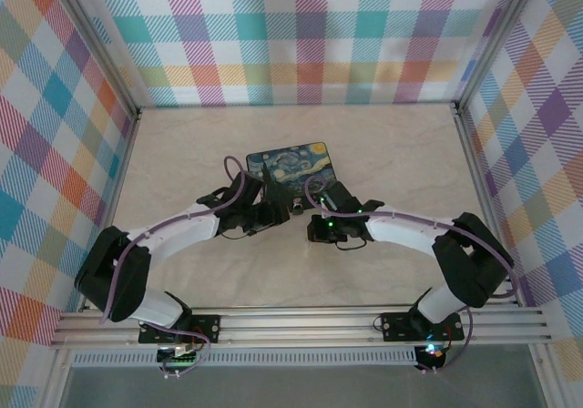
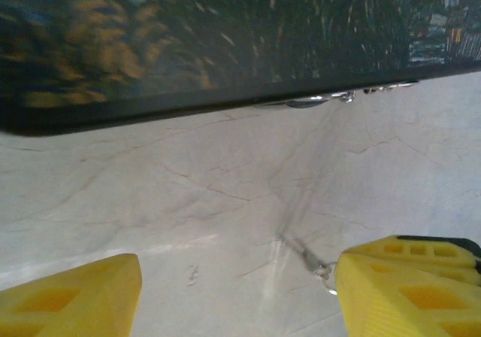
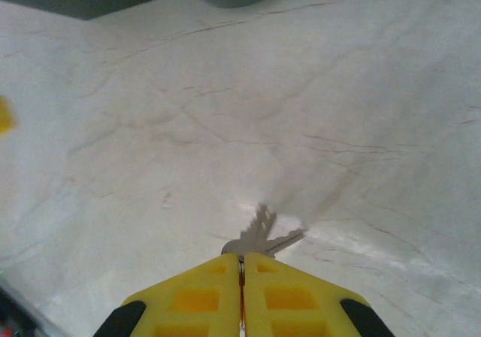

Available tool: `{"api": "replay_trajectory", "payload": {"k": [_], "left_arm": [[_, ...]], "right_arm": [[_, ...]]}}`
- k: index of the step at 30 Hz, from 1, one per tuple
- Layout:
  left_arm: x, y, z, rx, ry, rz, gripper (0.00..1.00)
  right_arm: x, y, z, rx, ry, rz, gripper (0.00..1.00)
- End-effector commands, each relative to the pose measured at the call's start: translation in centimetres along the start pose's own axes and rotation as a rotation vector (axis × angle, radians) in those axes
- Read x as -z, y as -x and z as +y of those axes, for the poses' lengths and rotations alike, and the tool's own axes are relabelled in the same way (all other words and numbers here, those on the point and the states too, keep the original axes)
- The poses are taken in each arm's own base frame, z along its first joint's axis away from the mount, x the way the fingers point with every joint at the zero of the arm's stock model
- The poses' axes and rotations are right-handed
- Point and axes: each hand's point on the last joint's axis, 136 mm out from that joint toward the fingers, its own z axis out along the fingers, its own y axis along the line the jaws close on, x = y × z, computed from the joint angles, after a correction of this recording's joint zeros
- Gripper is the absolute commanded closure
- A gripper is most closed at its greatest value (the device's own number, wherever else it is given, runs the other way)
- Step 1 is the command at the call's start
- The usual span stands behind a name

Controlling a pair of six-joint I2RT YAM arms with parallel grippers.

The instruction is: Unlock the padlock with the key

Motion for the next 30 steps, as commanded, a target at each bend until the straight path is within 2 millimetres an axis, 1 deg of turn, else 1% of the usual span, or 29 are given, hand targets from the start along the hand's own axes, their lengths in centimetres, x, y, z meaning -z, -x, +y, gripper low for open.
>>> {"api": "replay_trajectory", "payload": {"k": [1,4,7,13,17,20,23,30], "left_arm": [[-0.3,-0.3,-2.7,0.062,-0.111,0.027,0.32],[-0.3,-0.1,-3.2,0.121,-0.129,0.027,0.34],[-0.4,-0.1,-3.5,0.204,-0.151,0.038,0.33],[-0.7,-0.6,-2.9,0.481,-0.154,0.062,0.3],[-0.7,-1.0,-3.6,0.61,-0.161,0.118,0.3],[-0.7,-1.3,-4.4,0.671,-0.181,0.165,0.3],[-0.4,-1.3,-4.9,0.707,-0.194,0.183,0.32],[0.5,-1.3,-4.9,0.79,-0.199,0.173,0.37]], "right_arm": [[1.2,0.3,2.3,0.081,0.117,-0.018,0.92],[2.0,0.4,2.9,0.093,0.138,-0.025,0.91],[2.8,0.7,3.8,0.096,0.175,-0.028,0.91],[4.7,1.5,5.4,0.099,0.228,-0.071,0.9],[6.3,2.4,7.2,0.124,0.297,-0.125,0.91],[7.2,3.1,8.1,0.145,0.335,-0.166,0.91],[7.5,3.7,8.5,0.155,0.343,-0.192,0.91],[7.6,5.2,9.2,0.16,0.354,-0.246,0.93]]}}
